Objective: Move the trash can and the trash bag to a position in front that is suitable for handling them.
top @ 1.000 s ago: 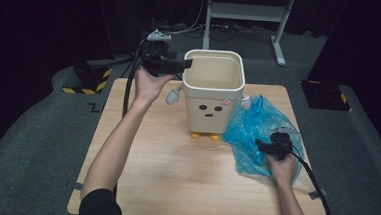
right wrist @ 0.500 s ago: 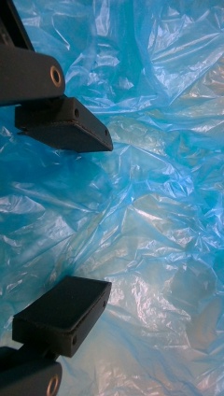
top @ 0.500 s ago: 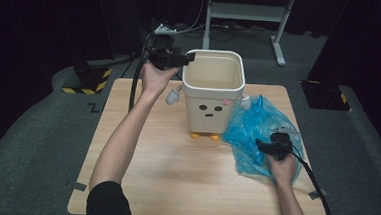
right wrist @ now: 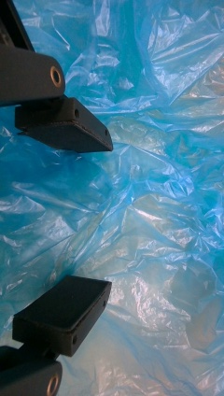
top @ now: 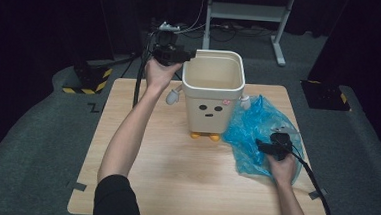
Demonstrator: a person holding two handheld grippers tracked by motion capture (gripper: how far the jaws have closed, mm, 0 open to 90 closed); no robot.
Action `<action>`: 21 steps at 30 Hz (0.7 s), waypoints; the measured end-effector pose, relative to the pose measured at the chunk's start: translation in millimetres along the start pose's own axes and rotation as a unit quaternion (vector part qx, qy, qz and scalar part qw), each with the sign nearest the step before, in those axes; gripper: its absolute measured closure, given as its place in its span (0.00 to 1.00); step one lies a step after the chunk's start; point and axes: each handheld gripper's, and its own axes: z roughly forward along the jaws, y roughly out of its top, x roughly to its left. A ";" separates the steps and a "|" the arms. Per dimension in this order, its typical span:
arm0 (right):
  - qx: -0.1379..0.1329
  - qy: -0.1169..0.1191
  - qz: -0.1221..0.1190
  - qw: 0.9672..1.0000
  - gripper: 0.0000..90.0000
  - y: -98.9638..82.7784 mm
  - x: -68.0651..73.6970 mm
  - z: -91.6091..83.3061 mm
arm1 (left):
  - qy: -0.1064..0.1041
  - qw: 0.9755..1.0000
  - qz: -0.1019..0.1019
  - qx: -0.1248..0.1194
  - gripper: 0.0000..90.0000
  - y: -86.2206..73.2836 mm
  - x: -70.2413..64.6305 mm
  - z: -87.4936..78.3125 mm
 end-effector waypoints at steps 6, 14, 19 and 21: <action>0.001 0.001 0.001 1.000 0.30 0.0 0.3 -0.2 | 0.001 1.000 0.008 0.009 0.56 0.7 0.0 8.6; 0.001 0.001 0.001 1.000 0.30 0.0 0.3 -0.2 | -0.005 1.000 0.007 0.014 0.62 -1.8 5.1 14.3; 0.001 0.001 0.001 1.000 0.30 0.0 0.4 -0.2 | -0.007 1.000 0.011 0.013 0.64 -2.9 6.3 17.0; 0.001 0.001 0.001 1.000 0.30 0.0 0.4 -0.2 | -0.008 1.000 0.013 0.012 0.64 -3.1 6.5 18.4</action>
